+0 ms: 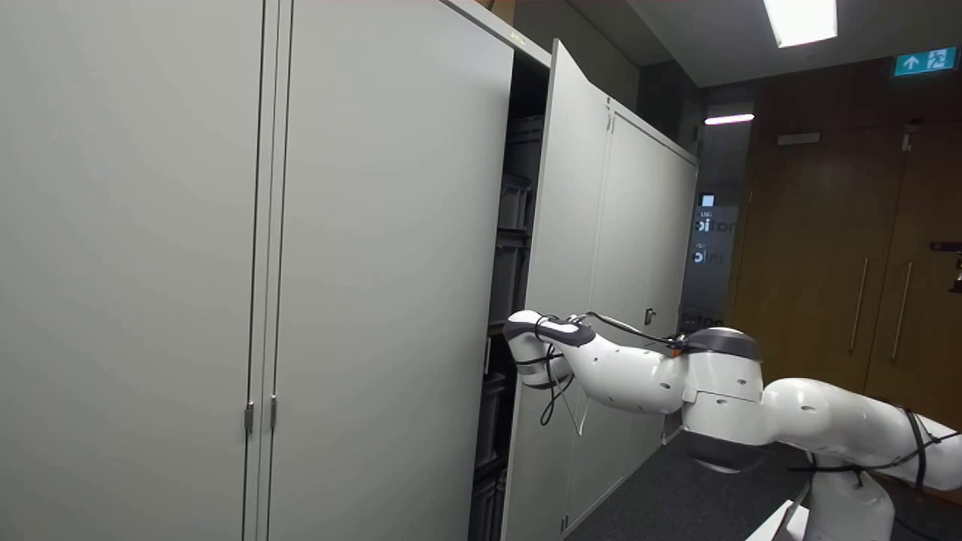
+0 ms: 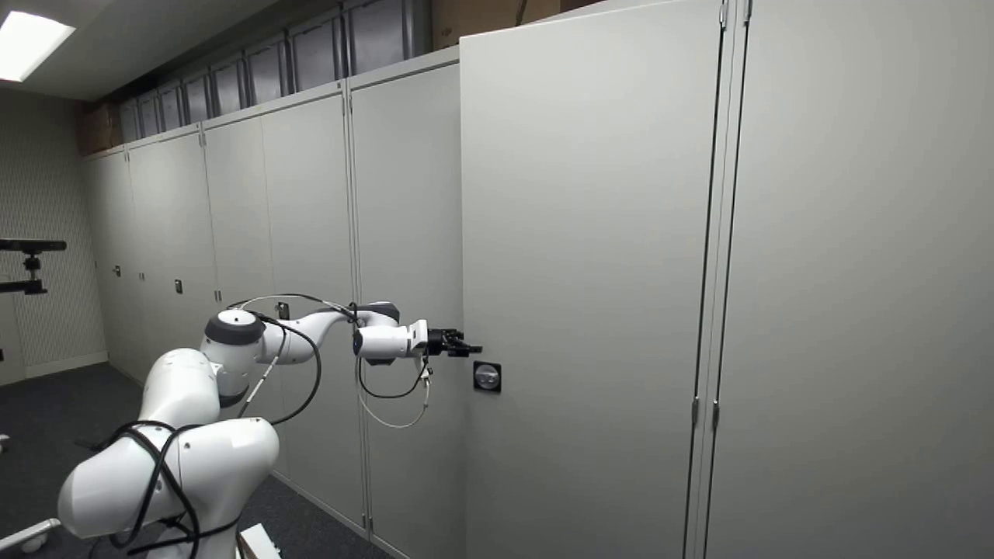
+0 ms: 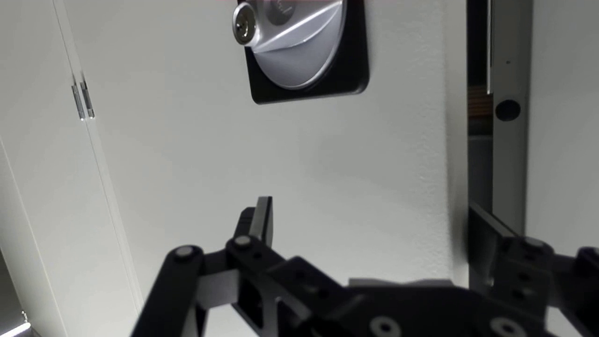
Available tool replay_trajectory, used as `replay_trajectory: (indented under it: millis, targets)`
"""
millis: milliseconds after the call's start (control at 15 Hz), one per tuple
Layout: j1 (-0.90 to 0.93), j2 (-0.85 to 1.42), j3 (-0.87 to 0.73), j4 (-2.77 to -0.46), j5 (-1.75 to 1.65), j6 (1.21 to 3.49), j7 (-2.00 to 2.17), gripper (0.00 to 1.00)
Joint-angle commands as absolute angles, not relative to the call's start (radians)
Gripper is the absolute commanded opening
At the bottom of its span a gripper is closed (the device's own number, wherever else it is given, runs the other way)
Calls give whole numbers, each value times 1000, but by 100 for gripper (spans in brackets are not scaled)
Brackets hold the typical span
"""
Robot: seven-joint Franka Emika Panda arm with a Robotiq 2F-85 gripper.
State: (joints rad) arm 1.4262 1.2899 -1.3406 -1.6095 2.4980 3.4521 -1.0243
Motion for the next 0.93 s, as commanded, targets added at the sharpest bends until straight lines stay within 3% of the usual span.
replay_trajectory:
  millis: [0, 867]
  targets:
    - [1445, 1310, -1388, -1635, 2551, 3457, -1080, 100]
    - [1521, 1293, -1412, -1693, 2586, 3453, -1115, 100]
